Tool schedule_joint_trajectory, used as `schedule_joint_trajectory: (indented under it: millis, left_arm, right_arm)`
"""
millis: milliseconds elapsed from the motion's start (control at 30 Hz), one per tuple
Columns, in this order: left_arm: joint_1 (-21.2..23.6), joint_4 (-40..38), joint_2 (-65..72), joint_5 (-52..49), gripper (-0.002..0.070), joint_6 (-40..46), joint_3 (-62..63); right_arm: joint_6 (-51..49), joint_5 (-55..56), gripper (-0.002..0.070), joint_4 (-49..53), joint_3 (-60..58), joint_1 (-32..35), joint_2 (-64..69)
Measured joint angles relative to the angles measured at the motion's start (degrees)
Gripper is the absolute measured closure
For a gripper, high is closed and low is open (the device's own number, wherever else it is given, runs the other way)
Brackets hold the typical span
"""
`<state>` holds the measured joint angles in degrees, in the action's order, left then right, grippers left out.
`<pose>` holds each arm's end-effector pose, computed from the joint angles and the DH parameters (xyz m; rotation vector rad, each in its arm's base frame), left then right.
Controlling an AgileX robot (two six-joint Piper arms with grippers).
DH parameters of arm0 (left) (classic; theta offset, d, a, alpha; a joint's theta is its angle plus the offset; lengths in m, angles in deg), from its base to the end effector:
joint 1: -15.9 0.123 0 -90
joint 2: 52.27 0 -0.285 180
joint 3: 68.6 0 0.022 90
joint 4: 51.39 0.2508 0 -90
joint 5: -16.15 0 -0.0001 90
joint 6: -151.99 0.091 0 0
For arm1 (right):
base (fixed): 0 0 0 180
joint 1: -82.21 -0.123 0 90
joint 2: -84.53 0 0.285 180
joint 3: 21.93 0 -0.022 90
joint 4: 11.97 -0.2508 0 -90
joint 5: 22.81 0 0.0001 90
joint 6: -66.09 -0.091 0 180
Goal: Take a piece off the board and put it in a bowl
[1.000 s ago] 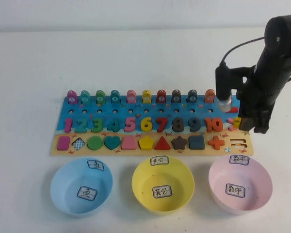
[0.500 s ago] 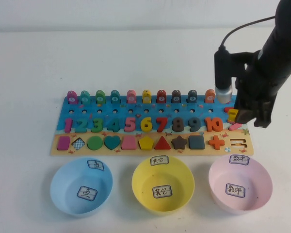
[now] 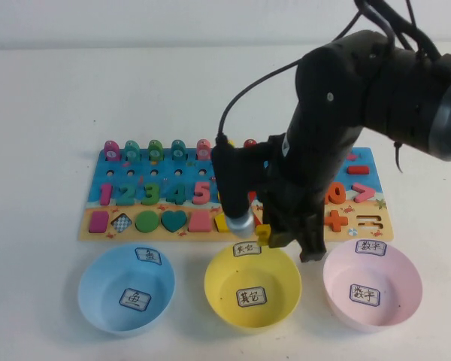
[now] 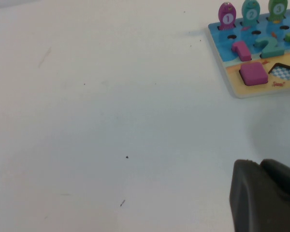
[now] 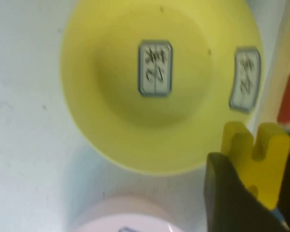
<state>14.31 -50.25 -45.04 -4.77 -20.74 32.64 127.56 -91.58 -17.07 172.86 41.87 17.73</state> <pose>0.0529 -0.0008 0.1718 0.1566 1.8602 0.0880 0.2876 0.2542 0.2816 -2.2337 1.8578 0.0639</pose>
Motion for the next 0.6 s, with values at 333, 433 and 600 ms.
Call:
schedule_joint_trajectory:
  millis: [333,433,600]
  left_arm:
    - [0.0,0.0,0.0,0.0,0.068,0.0,0.0]
    - [0.0,0.0,0.0,0.0,0.068,0.0,0.0]
    - [0.0,0.0,0.0,0.0,0.068,0.0,0.0]
  right_arm:
    - [-0.2,0.9,0.0487,-0.5,-0.1,-2.1,3.1]
    - [-0.2,0.9,0.0487,-1.2,-0.1,-2.1,5.2]
    - [-0.2,0.9,0.0487,-3.3,-0.1,-2.1,7.2]
